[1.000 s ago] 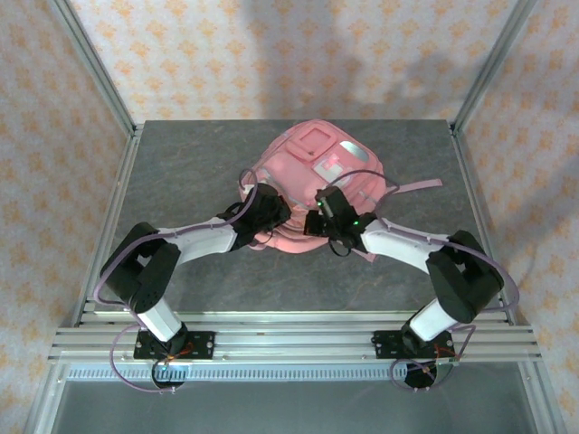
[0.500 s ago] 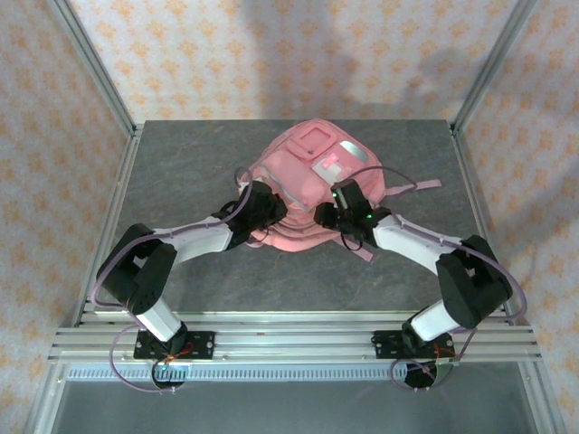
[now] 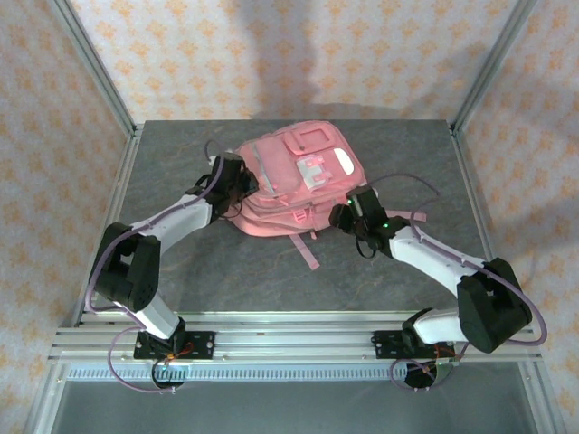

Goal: Pack the student bag

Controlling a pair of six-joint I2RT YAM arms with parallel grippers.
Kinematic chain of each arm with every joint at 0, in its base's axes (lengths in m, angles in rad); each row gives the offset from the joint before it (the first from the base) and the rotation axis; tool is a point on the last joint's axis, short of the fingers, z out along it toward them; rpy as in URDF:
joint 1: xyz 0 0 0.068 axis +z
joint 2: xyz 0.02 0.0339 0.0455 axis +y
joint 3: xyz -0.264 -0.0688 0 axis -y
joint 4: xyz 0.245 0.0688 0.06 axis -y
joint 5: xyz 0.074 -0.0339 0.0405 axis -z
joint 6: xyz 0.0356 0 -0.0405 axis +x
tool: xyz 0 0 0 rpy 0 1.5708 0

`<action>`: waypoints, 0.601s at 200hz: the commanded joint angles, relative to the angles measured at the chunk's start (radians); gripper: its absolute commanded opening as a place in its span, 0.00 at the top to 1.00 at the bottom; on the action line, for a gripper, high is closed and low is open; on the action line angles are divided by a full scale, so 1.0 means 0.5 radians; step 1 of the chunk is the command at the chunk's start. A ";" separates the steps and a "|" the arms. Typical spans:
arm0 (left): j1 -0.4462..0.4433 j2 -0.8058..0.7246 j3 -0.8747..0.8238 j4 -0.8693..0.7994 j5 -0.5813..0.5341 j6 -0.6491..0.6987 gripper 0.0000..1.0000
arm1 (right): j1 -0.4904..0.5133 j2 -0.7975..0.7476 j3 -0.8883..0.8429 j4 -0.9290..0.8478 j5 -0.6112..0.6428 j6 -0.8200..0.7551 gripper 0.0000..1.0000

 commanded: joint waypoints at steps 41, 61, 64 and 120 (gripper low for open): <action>0.028 -0.272 0.090 -0.188 -0.258 0.209 0.32 | 0.000 -0.064 0.077 0.006 0.114 0.029 0.21; 0.028 -0.407 0.051 -0.263 -0.355 0.294 0.21 | -0.005 -0.059 0.133 0.013 0.166 0.006 0.00; 0.028 -0.424 0.043 -0.274 -0.373 0.307 0.21 | -0.007 -0.056 0.144 0.013 0.171 -0.001 0.00; 0.028 -0.818 -0.123 -0.366 -0.621 0.495 0.01 | -0.146 0.001 0.447 0.001 0.360 -0.138 0.00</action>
